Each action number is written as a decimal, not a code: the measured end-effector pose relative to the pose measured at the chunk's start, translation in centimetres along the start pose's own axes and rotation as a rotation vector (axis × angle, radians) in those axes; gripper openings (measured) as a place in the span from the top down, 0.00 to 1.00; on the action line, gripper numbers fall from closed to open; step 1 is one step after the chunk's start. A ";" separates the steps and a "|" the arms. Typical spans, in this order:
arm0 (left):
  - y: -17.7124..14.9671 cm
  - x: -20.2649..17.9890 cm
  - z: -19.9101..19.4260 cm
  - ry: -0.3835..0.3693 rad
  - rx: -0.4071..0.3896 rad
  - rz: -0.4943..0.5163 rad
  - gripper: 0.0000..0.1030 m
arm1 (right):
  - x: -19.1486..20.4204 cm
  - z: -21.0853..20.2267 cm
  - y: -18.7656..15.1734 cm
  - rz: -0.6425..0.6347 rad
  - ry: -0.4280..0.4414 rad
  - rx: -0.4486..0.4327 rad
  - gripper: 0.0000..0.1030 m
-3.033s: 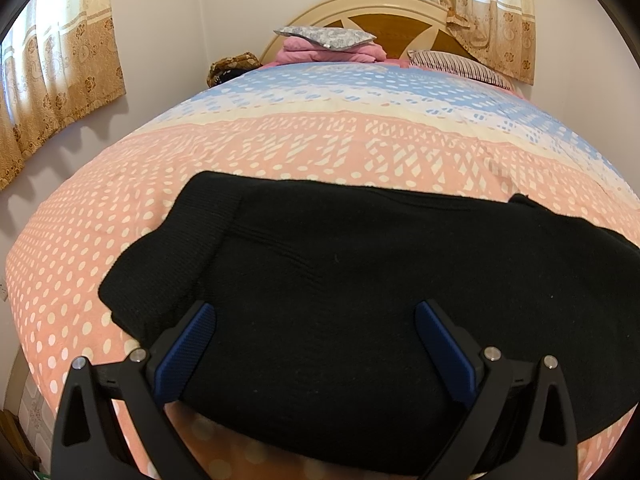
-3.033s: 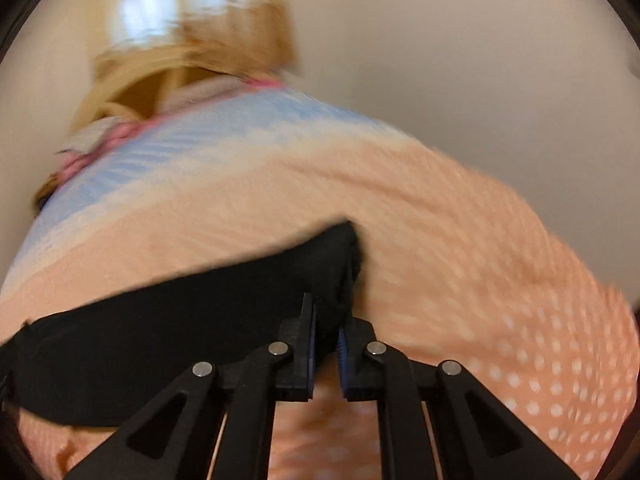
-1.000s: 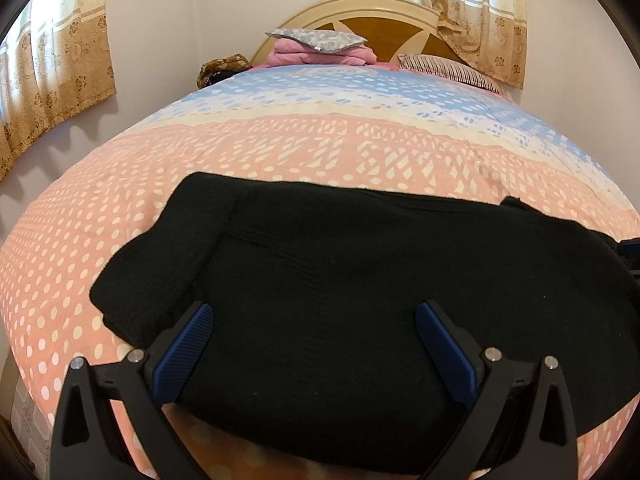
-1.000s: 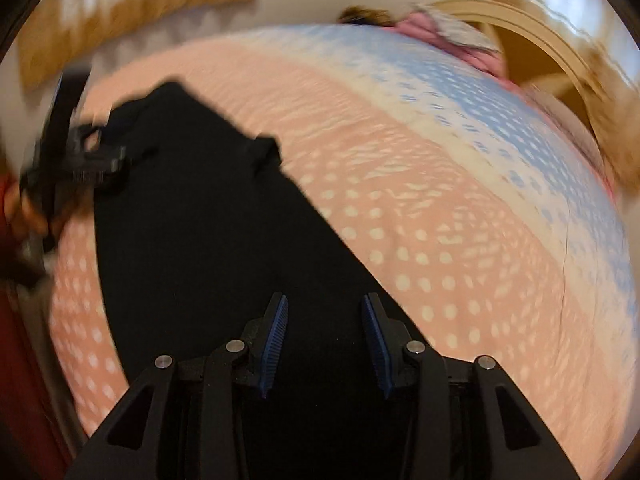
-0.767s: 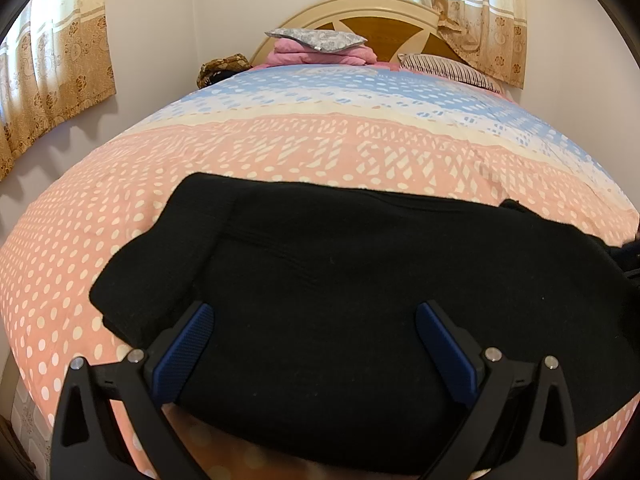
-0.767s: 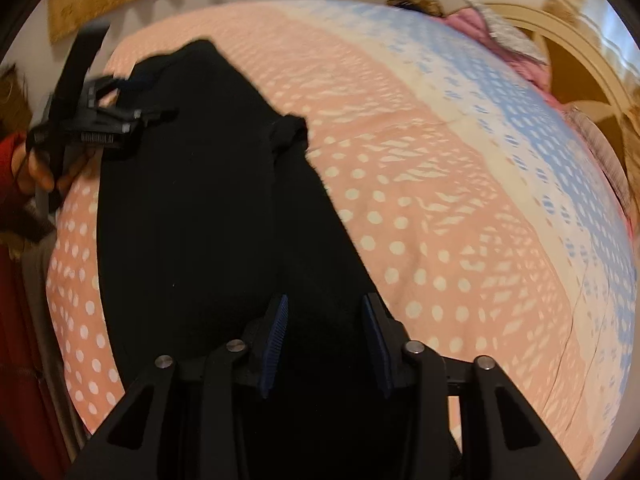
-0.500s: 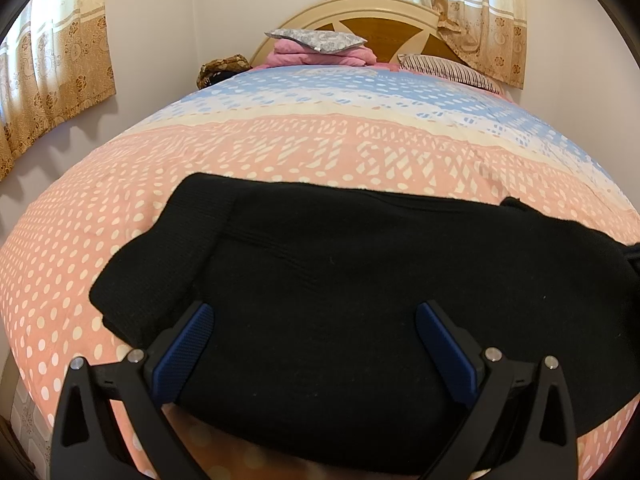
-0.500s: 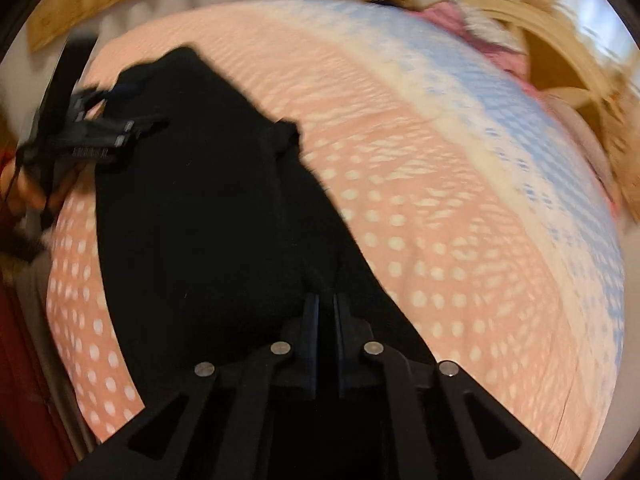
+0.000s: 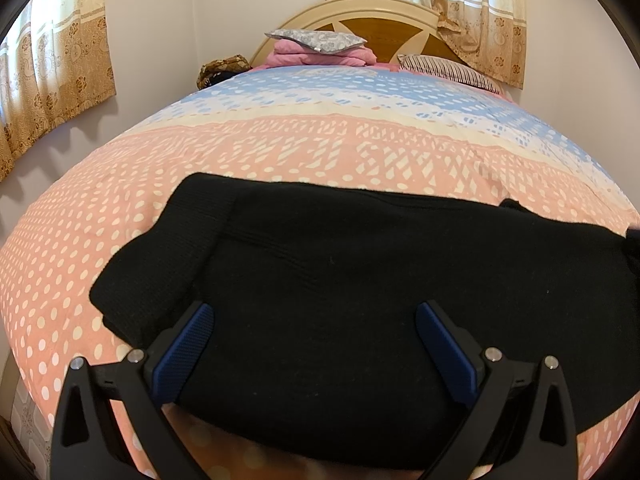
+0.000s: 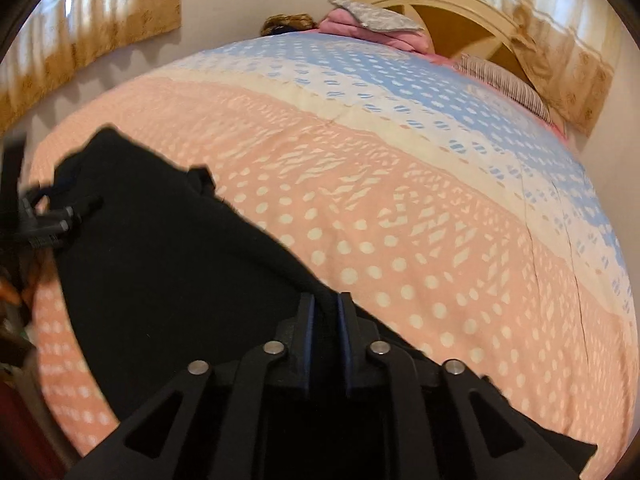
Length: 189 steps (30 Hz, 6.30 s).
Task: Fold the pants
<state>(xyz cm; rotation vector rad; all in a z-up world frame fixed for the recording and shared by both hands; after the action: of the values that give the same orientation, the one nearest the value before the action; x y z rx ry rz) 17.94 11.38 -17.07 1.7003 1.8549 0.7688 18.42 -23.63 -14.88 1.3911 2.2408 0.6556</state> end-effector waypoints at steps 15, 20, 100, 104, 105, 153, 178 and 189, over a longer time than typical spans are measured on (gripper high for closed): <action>0.0 -0.1 -0.1 -0.002 -0.006 0.001 0.00 | 13.2 8.7 6.2 0.049 0.055 0.037 0.87; 0.0 -0.2 -0.2 -0.008 -0.010 -0.002 0.00 | 11.3 3.0 7.6 0.142 0.108 -0.133 0.87; 1.1 13.7 -2.5 -0.028 -0.001 -0.361 0.01 | 8.4 -6.2 -5.7 0.422 0.186 -0.275 0.94; 0.0 11.6 -0.5 -0.072 0.053 -0.350 0.01 | 10.1 -6.2 -5.6 0.386 0.190 -0.256 0.94; 0.0 11.4 -0.6 -0.056 0.043 -0.347 0.04 | 10.1 -6.1 -5.5 0.388 0.190 -0.255 0.94; -1.6 -19.8 -10.6 -0.439 -0.162 0.370 0.79 | 1.4 -5.9 -1.6 0.825 0.624 -0.282 0.15; 0.0 -34.3 -18.9 -0.637 -0.310 0.544 0.79 | -6.3 -12.8 -2.7 0.587 0.463 -0.316 0.80; -5.8 -43.3 -15.4 -0.667 -0.156 0.648 0.78 | -15.8 -9.9 -12.7 0.717 0.355 -0.227 0.80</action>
<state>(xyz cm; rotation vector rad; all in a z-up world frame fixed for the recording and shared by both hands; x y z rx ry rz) 6.98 -33.19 -10.60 2.1268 0.7842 0.4568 10.20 -44.52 -12.79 2.0848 1.7717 1.4343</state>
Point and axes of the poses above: each gripper's, at about its wrist camera, not at the fingertips, and z roughly the way its jaws point, x to its left, y to its top, the point moved 8 cm from there along z, roughly the way its jaws point, and after that the axes turned 2 degrees about x, right-handed, at the moved point
